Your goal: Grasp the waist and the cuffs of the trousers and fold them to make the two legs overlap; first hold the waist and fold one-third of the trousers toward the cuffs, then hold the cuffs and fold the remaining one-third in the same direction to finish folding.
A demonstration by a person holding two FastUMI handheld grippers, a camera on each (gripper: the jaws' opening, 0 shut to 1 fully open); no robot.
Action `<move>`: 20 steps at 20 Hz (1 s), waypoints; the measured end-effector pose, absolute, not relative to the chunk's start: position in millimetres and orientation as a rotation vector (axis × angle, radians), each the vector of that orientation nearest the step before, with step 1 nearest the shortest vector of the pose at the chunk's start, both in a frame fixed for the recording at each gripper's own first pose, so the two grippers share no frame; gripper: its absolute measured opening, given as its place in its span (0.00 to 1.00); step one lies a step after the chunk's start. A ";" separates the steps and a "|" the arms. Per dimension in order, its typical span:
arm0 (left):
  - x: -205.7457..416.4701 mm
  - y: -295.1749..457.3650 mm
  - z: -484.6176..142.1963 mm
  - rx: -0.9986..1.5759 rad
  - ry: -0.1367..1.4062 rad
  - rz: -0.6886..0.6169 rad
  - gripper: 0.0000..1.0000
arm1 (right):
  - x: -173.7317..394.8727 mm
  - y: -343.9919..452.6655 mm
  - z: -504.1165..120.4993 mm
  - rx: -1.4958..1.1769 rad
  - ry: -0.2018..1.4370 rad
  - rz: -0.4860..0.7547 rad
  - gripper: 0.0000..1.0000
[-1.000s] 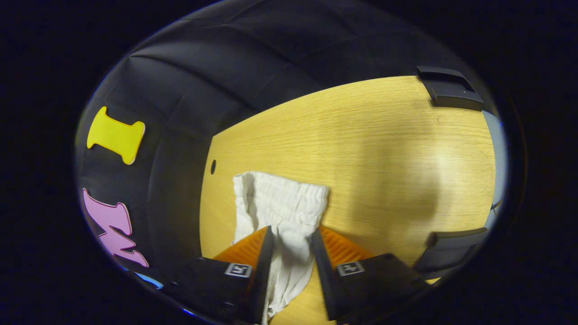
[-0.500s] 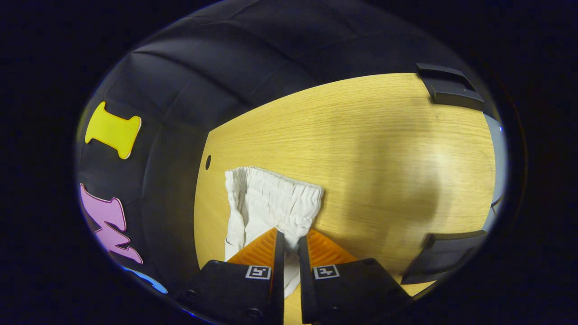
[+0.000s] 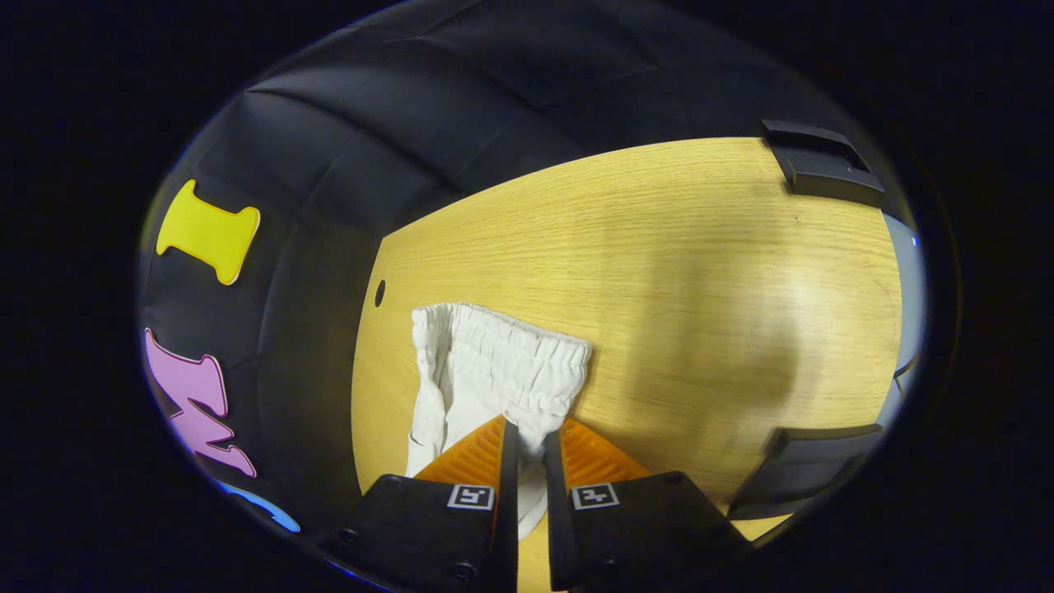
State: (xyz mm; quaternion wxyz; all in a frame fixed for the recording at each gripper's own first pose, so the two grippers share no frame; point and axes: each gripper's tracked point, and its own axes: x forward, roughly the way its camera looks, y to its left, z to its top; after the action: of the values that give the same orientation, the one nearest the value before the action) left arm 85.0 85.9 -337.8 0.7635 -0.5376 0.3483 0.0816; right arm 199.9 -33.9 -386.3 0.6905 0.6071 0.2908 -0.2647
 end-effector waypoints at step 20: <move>170.3 54.1 -403.2 -1.043 0.853 0.207 0.37 | 199.6 -32.7 -387.1 1.330 0.648 -0.549 0.20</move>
State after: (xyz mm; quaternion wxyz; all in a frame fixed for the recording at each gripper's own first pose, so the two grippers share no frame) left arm 170.3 54.1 -403.2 0.7764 -0.4821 0.3943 0.0959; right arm 199.6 -32.7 -387.1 0.7047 0.5980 0.2914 -0.2468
